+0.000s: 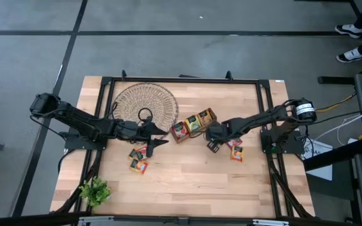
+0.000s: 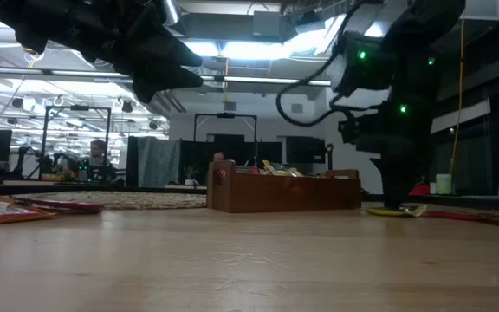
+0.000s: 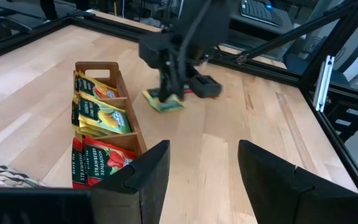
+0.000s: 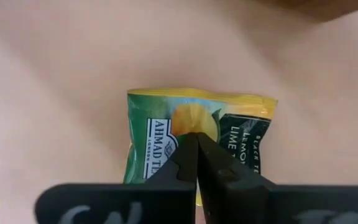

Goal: Pick & Place Tea
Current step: Put the yellow tea bag into the middle section of the wooden organizer

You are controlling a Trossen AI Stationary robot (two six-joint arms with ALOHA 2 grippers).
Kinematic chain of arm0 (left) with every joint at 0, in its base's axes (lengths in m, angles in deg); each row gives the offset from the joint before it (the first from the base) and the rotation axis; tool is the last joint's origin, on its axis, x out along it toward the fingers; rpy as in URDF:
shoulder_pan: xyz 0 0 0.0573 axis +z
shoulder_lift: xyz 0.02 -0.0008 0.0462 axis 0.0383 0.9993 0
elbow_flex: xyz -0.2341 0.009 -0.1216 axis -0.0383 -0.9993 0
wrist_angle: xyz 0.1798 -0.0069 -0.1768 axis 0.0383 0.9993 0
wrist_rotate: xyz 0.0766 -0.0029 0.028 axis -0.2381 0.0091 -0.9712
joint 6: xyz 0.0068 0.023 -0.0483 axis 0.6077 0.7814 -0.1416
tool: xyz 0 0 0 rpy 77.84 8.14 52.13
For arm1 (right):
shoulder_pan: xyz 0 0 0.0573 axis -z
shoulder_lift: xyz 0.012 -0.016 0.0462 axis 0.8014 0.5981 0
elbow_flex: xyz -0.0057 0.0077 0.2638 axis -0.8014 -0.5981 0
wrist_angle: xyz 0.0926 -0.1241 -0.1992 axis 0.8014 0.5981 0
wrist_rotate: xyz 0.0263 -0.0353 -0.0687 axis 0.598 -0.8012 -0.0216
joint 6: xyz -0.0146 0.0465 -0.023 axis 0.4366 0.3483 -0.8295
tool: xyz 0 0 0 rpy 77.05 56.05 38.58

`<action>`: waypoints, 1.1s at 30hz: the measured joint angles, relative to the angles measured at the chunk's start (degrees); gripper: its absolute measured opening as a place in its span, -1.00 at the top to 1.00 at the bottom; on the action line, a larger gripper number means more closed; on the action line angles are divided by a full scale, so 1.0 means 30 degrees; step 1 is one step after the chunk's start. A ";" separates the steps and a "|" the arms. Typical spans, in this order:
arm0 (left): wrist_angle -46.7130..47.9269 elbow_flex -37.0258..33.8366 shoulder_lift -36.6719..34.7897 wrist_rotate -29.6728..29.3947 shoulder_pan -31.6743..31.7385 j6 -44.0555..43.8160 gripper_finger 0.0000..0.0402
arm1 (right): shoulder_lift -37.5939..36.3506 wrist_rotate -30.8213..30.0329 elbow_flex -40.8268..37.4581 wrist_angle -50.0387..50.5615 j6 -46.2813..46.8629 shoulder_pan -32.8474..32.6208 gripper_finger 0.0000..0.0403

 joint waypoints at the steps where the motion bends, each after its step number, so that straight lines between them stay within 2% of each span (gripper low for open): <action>1: 0.0000 0.0000 0.0000 0.0001 -0.0005 -0.0005 0.08 | 0.0000 0.0517 0.0000 -0.0445 0.0380 -0.0248 0.98; 6: 0.0003 0.0000 0.0000 0.0045 0.0000 -0.0291 0.08 | 0.0129 0.2757 -0.0084 -0.4159 0.1637 -0.1624 0.99; 12: 0.0007 0.0000 0.0000 0.0424 -0.0007 -0.0364 0.08 | 0.0540 0.3534 -0.0109 -0.9515 0.1923 -0.2607 0.99; 20: -0.0033 0.0000 0.0007 0.0420 -0.0194 -0.0871 0.08 | 0.1301 0.3369 -0.0091 -1.7059 -0.1562 -0.2797 0.98; 23: 0.0069 0.0134 0.0100 0.0437 -0.0543 -0.1048 0.08 | 0.0451 0.3851 -0.0062 -1.6775 -0.2182 -0.2795 0.98; 28: 0.0095 0.0576 0.0906 0.0351 -0.1057 -0.1151 0.08 | -0.0776 0.4104 -0.0066 -1.2044 -0.0862 -0.3335 0.98; 33: 0.0131 0.1173 0.2852 -0.0095 -0.1151 -0.1151 0.08 | -0.0845 0.2849 -0.0073 -0.8917 0.1350 -0.4131 0.98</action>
